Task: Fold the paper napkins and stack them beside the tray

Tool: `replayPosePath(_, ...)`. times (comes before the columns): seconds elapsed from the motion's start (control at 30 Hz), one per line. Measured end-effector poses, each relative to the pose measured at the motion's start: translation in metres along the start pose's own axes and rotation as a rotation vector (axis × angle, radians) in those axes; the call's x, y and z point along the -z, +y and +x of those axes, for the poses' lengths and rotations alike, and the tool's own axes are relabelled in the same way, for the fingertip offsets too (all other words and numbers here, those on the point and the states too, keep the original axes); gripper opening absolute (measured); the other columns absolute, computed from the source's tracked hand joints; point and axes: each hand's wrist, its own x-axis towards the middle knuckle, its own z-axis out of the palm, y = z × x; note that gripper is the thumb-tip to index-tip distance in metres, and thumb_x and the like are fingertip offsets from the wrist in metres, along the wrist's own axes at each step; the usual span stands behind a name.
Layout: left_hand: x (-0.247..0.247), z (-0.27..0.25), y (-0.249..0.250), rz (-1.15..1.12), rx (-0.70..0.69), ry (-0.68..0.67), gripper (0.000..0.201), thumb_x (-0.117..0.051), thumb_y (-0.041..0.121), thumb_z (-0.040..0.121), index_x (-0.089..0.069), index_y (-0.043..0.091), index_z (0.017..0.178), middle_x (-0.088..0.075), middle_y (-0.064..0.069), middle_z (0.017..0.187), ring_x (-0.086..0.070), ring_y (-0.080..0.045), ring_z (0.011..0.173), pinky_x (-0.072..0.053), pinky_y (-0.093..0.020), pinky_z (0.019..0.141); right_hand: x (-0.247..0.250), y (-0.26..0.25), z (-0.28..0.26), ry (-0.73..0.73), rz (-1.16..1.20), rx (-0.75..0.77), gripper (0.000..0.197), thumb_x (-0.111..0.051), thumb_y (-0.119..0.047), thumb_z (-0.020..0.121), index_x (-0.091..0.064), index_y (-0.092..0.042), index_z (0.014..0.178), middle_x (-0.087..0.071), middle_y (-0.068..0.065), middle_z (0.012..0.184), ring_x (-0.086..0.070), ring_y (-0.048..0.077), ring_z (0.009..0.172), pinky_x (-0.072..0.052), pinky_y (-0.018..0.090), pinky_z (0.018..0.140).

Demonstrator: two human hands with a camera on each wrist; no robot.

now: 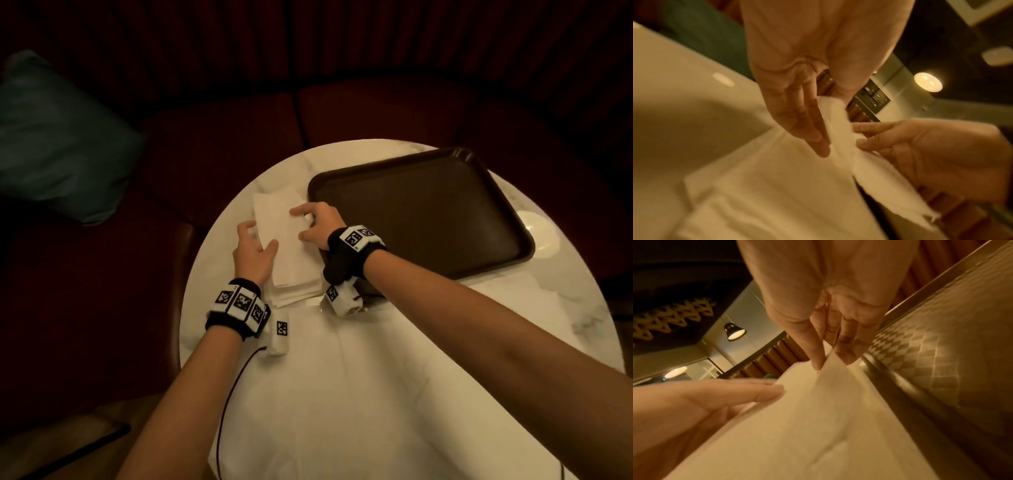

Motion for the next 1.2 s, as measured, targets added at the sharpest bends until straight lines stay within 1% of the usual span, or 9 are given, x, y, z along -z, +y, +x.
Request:
replayPosePath(0.13, -0.001, 0.003, -0.011, 0.378, -0.131, -0.082, 0.047, -0.058, 0.016, 0.09, -0.044, 0.035, 0.131, -0.06, -0.006, 0.07, -0.06, -0.022, 0.065, -0.054, -0.033, 0.072, -0.011, 0.014, 0.013, -0.039, -0.139, -0.057, 0.052, -0.071, -0.003, 0.079, -0.06, -0.022, 0.127, -0.049, 0.01, 0.136, -0.054, 0.029, 0.118, -0.047, 0.037, 0.1)
replayPosePath(0.27, -0.003, 0.002, -0.008, 0.698, -0.133, -0.118, 0.041, -0.055, 0.026, 0.092, -0.049, 0.034, 0.132, -0.065, -0.018, 0.107, -0.063, -0.036, 0.095, -0.054, -0.043, 0.083, 0.0, 0.006, 0.004, -0.085, -0.349, 0.047, 0.062, -0.076, -0.014, 0.079, -0.053, -0.016, 0.136, -0.04, 0.012, 0.139, -0.045, 0.031, 0.127, -0.04, 0.036, 0.107)
replayPosePath(0.37, -0.001, -0.008, 0.002, 0.827, -0.145, -0.087, 0.047, -0.051, 0.03, 0.095, -0.041, 0.033, 0.142, -0.06, -0.021, 0.116, -0.056, -0.039, 0.106, -0.051, -0.046, 0.087, 0.043, 0.0, -0.03, 0.016, -0.274, 0.155, 0.057, -0.077, -0.018, 0.079, -0.056, -0.016, 0.133, -0.043, 0.013, 0.128, -0.053, 0.028, 0.108, -0.044, 0.033, 0.099)
replayPosePath(0.47, -0.002, -0.036, 0.019, 0.936, -0.207, -0.013, 0.052, -0.052, 0.035, 0.095, -0.035, 0.032, 0.144, -0.046, -0.022, 0.123, -0.043, -0.04, 0.114, -0.044, -0.049, 0.088, 0.108, 0.02, -0.093, 0.185, -0.237, 0.217, 0.046, -0.077, -0.022, 0.078, -0.063, -0.021, 0.122, -0.05, 0.005, 0.111, -0.052, 0.011, 0.079, -0.044, 0.012, 0.075)
replayPosePath(0.6, -0.022, -0.107, 0.039, 0.707, -0.398, -0.023, 0.035, -0.059, 0.028, 0.092, -0.055, 0.02, 0.126, -0.052, -0.014, 0.111, -0.049, -0.033, 0.105, -0.045, -0.043, 0.085, 0.183, 0.075, -0.201, 0.168, -0.277, 0.106, 0.026, -0.076, -0.027, 0.08, -0.068, -0.027, 0.105, -0.065, -0.002, 0.092, -0.053, 0.002, 0.067, -0.04, 0.007, 0.061)
replayPosePath(0.73, -0.084, -0.187, 0.031, 0.507, -0.424, -0.358, 0.011, -0.066, 0.018, 0.087, -0.072, 0.015, 0.095, -0.069, -0.002, 0.088, -0.062, -0.016, 0.078, -0.052, -0.033, 0.077, 0.225, 0.135, -0.288, -0.021, -0.413, -0.114, 0.022, -0.075, -0.033, 0.08, -0.067, -0.032, 0.101, -0.069, -0.008, 0.086, -0.062, 0.007, 0.069, -0.045, 0.016, 0.064)
replayPosePath(0.9, -0.166, -0.243, -0.007, 0.68, -0.408, -0.544, 0.035, -0.06, 0.029, 0.092, -0.058, 0.015, 0.124, -0.057, -0.002, 0.118, -0.055, -0.02, 0.108, -0.045, -0.033, 0.093, 0.207, 0.212, -0.347, -0.133, -0.418, -0.271, 0.03, -0.076, -0.035, 0.079, -0.066, -0.029, 0.106, -0.064, -0.007, 0.094, -0.058, 0.008, 0.075, -0.042, 0.013, 0.062)
replayPosePath(1.1, -0.217, -0.238, -0.001, 0.96, -0.463, -0.402, 0.058, -0.054, 0.036, 0.095, -0.034, 0.013, 0.144, -0.039, -0.009, 0.141, -0.038, -0.029, 0.126, -0.041, -0.043, 0.099, 0.162, 0.271, -0.358, -0.01, -0.434, -0.241, 0.043, -0.071, -0.046, 0.08, -0.059, -0.028, 0.117, -0.052, -0.006, 0.112, -0.054, 0.014, 0.097, -0.046, 0.029, 0.082)
replayPosePath(1.2, -0.231, -0.227, 0.005, 0.955, -0.375, -0.401, 0.054, -0.054, 0.04, 0.095, -0.04, 0.012, 0.14, -0.042, -0.011, 0.138, -0.038, -0.031, 0.125, -0.04, -0.045, 0.098, 0.15, 0.28, -0.359, 0.06, -0.398, -0.215, 0.04, -0.069, -0.044, 0.081, -0.059, -0.027, 0.115, -0.05, -0.007, 0.111, -0.055, 0.015, 0.1, -0.047, 0.03, 0.081)
